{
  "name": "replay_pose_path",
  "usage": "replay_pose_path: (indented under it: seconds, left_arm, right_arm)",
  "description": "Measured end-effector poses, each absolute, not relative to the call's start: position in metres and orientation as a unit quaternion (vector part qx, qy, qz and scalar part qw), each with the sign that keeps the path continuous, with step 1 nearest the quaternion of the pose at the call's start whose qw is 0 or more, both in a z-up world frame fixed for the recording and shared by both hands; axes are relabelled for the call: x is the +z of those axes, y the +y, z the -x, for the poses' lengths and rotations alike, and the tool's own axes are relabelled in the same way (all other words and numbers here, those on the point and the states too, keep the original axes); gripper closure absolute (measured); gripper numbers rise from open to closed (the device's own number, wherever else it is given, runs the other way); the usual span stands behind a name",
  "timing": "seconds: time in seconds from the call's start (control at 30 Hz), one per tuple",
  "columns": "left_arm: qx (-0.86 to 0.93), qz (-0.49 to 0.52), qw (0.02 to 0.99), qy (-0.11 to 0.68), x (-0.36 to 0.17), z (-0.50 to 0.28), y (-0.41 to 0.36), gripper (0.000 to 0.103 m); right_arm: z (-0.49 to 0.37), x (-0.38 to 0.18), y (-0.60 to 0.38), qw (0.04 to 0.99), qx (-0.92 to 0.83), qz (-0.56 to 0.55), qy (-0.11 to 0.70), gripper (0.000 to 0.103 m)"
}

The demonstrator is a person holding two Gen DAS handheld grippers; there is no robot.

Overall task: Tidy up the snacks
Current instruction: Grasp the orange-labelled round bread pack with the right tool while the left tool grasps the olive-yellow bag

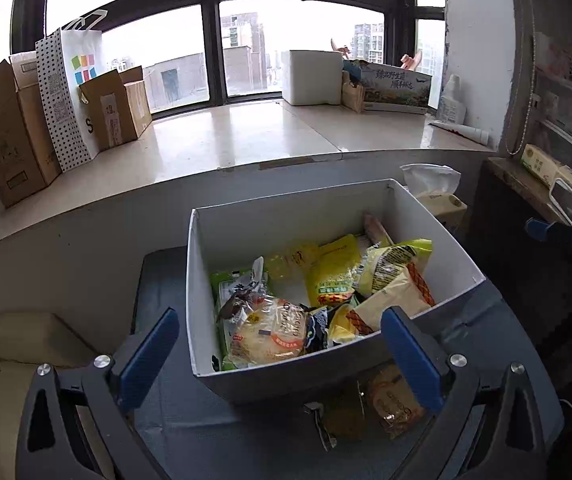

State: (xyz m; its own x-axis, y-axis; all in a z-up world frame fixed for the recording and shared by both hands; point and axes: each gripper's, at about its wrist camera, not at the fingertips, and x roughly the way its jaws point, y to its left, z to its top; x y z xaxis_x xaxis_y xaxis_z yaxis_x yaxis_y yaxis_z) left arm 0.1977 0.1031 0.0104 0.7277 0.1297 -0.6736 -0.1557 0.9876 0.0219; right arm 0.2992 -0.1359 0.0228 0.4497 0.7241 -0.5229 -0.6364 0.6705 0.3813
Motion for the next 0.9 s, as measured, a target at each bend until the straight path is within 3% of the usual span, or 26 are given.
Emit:
replay_pose_path:
  seconds: [0.23, 0.43, 0.9]
  left_arm:
    - [0.052, 0.048, 0.933, 0.352, -0.007, -0.128, 0.074, 0.0]
    - [0.05, 0.081, 0.932, 0.35, -0.031, -0.096, 0.059, 0.0]
    - [0.058, 0.113, 0.925, 0.357, -0.056, -0.046, 0.05, 0.0]
  right_arm:
    - [-0.226, -0.035, -0.147, 0.859, 0.372, 0.013, 0.351, 0.0]
    - [-0.212, -0.095, -0.122, 0.826, 0.378, 0.071, 0.412, 0.0]
    - [-0.24, -0.134, -0.063, 0.811, 0.369, 0.109, 0.441, 0.0]
